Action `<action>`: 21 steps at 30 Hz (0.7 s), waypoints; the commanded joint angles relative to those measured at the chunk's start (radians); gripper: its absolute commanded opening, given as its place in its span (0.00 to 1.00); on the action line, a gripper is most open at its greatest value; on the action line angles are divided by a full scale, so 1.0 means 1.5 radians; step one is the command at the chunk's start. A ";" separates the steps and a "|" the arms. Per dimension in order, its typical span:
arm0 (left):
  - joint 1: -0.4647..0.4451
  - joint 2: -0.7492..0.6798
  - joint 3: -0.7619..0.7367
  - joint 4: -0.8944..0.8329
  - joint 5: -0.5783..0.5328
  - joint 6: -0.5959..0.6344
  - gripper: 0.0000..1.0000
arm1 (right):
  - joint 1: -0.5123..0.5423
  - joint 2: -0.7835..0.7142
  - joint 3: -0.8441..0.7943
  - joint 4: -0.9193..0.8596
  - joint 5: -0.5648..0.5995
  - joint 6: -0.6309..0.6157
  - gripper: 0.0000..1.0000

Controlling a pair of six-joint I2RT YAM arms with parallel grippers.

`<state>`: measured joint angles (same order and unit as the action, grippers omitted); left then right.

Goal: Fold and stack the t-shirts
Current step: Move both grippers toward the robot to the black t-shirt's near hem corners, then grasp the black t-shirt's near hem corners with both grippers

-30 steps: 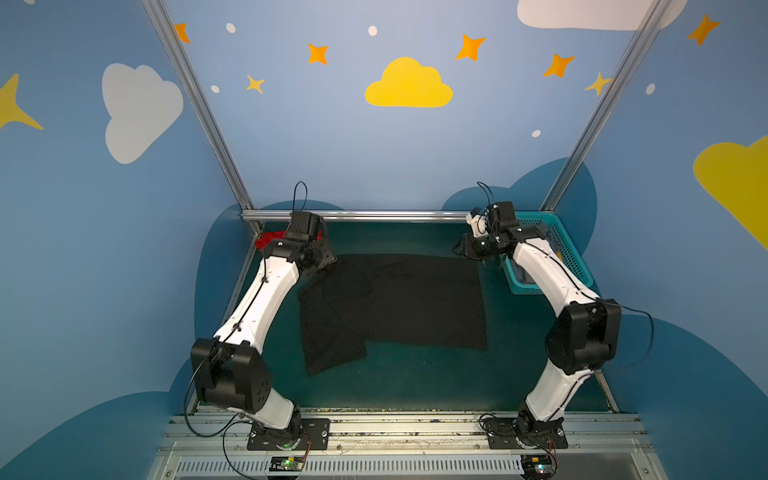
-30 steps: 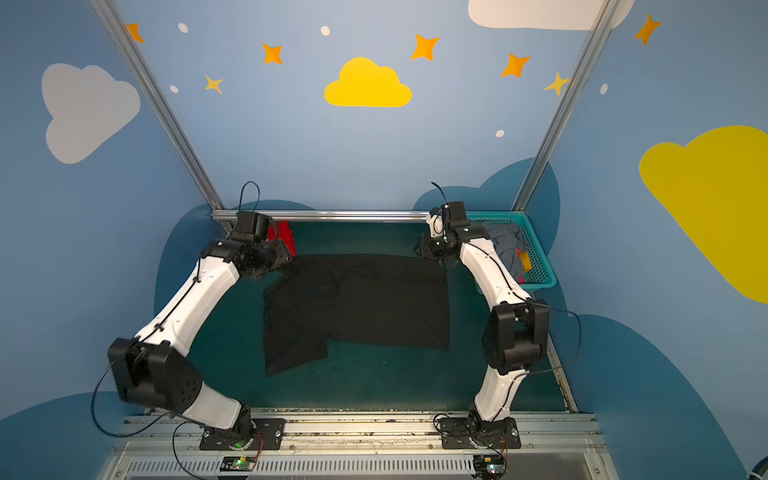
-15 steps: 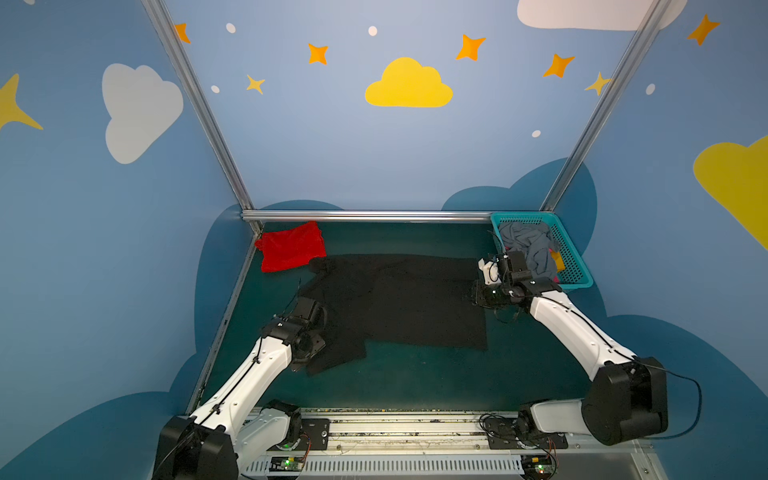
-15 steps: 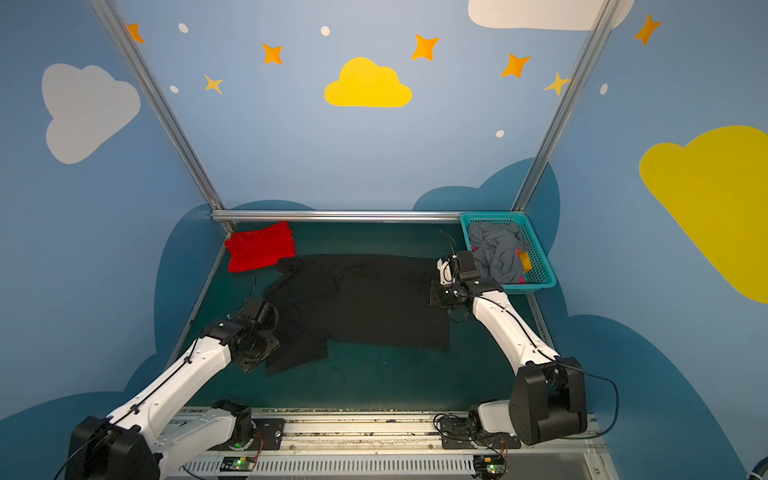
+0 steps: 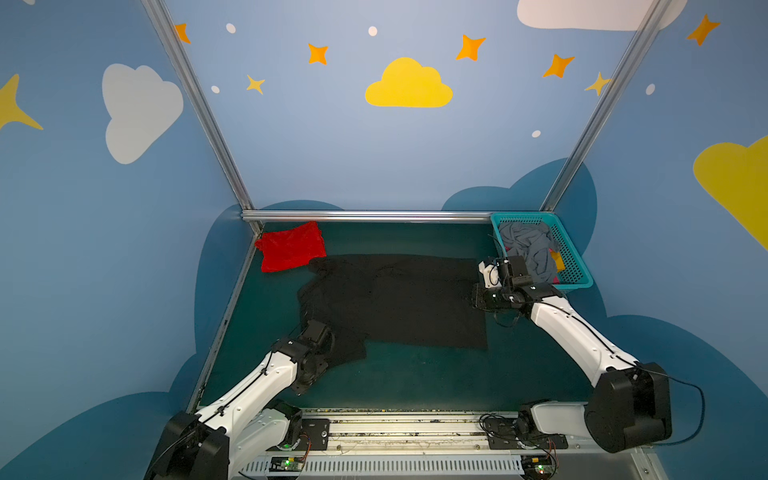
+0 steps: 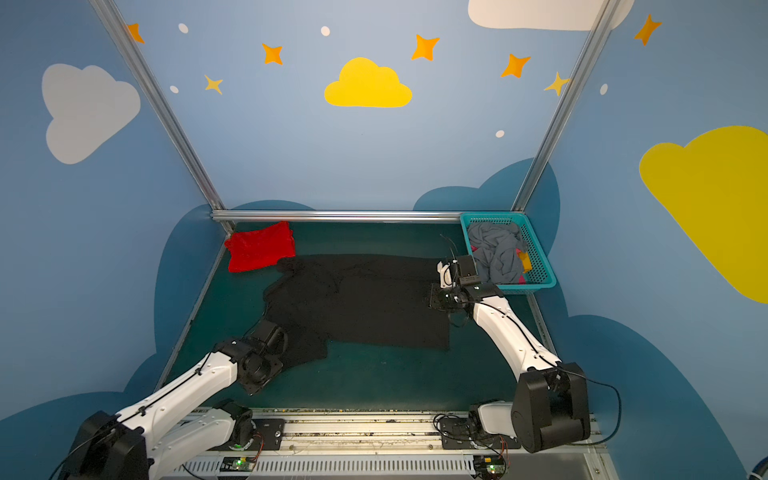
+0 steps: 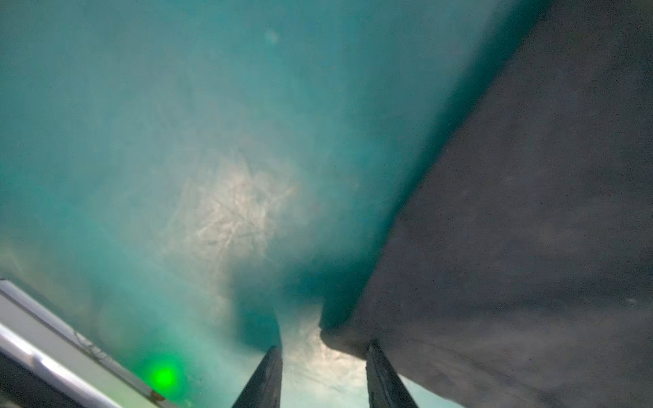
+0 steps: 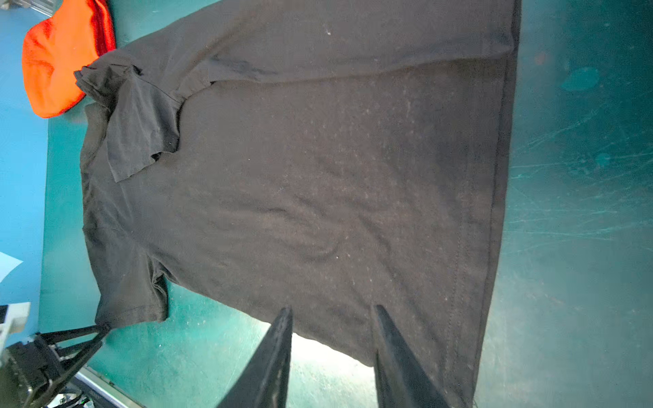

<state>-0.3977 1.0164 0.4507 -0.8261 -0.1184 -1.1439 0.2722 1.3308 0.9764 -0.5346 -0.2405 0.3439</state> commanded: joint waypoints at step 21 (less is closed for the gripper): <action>-0.015 0.002 0.011 0.021 -0.061 -0.024 0.43 | 0.016 0.026 0.015 0.020 -0.006 0.006 0.38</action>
<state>-0.4171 0.9939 0.4637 -0.7975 -0.1856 -1.1683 0.2863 1.3586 0.9764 -0.5156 -0.2470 0.3447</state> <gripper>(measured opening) 0.422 0.384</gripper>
